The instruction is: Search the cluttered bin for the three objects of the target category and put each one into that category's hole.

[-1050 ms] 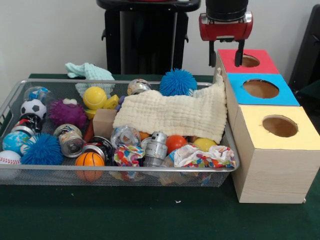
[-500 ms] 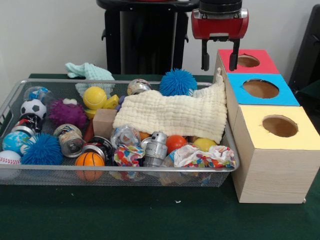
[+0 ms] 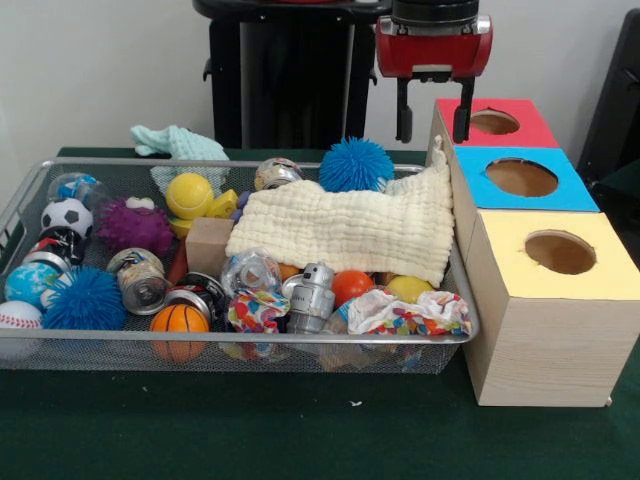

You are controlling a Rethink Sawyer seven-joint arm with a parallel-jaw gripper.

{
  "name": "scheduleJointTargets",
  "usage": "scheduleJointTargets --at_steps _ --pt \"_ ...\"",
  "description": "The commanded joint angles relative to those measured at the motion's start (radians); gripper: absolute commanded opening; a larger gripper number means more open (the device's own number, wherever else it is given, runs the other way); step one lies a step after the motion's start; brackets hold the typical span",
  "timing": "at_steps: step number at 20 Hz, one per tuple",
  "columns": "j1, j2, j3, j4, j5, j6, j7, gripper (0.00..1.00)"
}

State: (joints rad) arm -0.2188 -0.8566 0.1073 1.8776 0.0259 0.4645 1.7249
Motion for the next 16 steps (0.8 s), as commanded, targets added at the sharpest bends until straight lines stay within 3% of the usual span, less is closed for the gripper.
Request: scheduleJointTargets --at_steps 1,8,16 --pt "-0.045 0.005 0.018 -0.026 -0.035 -0.056 0.080 1.00" --pt "-0.049 0.018 0.017 -0.002 -0.058 -0.018 0.057 1.00" --pt "-0.049 0.022 0.023 -0.011 -0.053 -0.042 0.068 1.00"
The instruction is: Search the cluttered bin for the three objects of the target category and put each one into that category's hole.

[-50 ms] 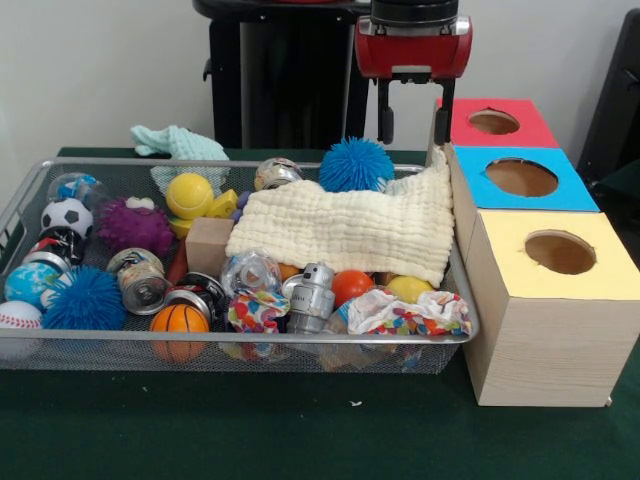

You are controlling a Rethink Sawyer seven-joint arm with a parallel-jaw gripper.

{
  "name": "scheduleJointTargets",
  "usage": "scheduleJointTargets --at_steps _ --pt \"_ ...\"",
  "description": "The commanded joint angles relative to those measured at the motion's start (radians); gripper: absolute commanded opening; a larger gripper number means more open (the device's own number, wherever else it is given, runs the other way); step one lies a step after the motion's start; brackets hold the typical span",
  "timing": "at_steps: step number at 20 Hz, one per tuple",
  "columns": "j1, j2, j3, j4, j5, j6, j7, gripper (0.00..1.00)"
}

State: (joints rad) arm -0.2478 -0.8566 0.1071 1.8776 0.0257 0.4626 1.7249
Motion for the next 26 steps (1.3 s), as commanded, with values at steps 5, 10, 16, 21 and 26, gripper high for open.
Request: scheduleJointTargets --at_steps 5,10,16,21,26 --pt "-0.022 0.029 0.022 -0.010 -0.060 -0.045 0.061 1.00" --pt "-0.020 0.033 0.019 -0.017 -0.061 -0.022 0.057 1.00" --pt "-0.011 0.005 0.009 -0.036 -0.062 0.227 0.007 1.00" --pt "-0.025 0.043 0.009 -0.042 -0.080 0.015 0.045 1.00" --pt "0.013 0.200 -0.105 -0.127 -0.236 -0.598 0.123 1.00"
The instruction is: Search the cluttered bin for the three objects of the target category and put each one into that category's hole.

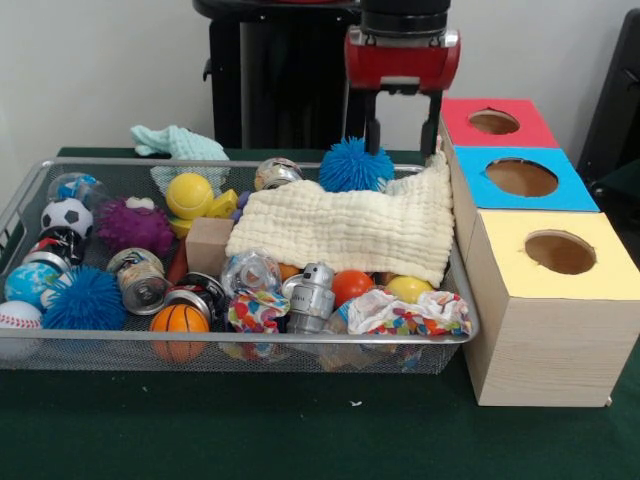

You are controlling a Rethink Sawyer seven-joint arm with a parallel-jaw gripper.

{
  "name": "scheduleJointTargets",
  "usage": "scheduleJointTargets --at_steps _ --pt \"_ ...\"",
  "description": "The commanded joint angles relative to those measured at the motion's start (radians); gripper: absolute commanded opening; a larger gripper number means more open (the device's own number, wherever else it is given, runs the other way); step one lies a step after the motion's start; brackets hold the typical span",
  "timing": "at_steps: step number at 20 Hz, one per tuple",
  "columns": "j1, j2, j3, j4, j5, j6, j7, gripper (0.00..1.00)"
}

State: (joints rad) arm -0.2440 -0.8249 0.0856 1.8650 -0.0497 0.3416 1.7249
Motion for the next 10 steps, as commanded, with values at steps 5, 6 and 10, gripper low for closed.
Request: scheduleJointTargets --at_steps 5,6,10 --pt "-0.045 0.201 -0.045 -0.116 -0.165 -0.449 0.091 1.00" --pt "-0.045 0.178 -0.045 -0.104 -0.162 -0.395 0.071 1.00" --pt "-0.058 0.111 -0.023 -0.053 -0.132 -0.340 0.071 1.00"
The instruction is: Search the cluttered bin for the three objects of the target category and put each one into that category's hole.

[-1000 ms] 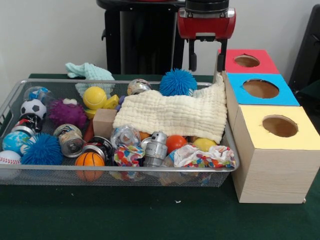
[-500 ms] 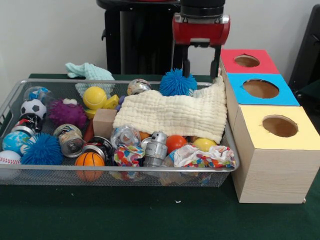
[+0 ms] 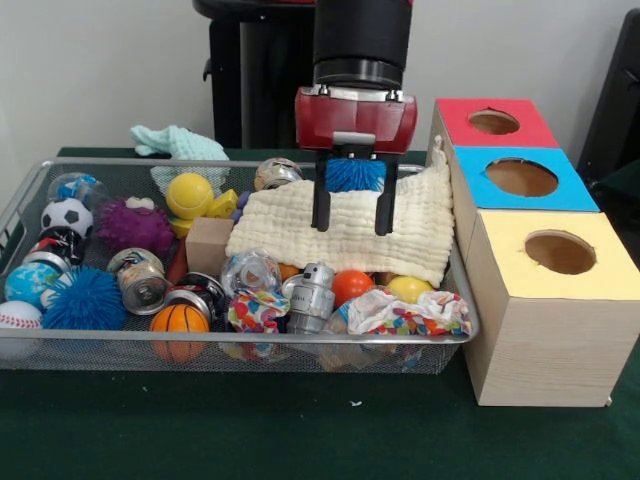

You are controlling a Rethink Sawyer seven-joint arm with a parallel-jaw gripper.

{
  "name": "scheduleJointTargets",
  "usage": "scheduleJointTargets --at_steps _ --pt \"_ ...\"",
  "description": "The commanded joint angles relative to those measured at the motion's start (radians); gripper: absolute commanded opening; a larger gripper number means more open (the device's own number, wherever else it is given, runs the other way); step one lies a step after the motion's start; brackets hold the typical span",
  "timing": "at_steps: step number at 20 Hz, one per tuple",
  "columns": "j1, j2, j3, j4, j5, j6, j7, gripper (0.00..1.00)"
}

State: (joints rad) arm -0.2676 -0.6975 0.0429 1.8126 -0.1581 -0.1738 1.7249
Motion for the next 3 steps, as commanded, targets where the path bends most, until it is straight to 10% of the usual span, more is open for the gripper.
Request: scheduleJointTargets --at_steps 1,3 --pt "-0.037 -0.020 0.026 -0.001 -0.026 0.178 0.069 1.00" --pt "-0.039 -0.017 0.032 0.007 -0.028 0.158 0.083 1.00"
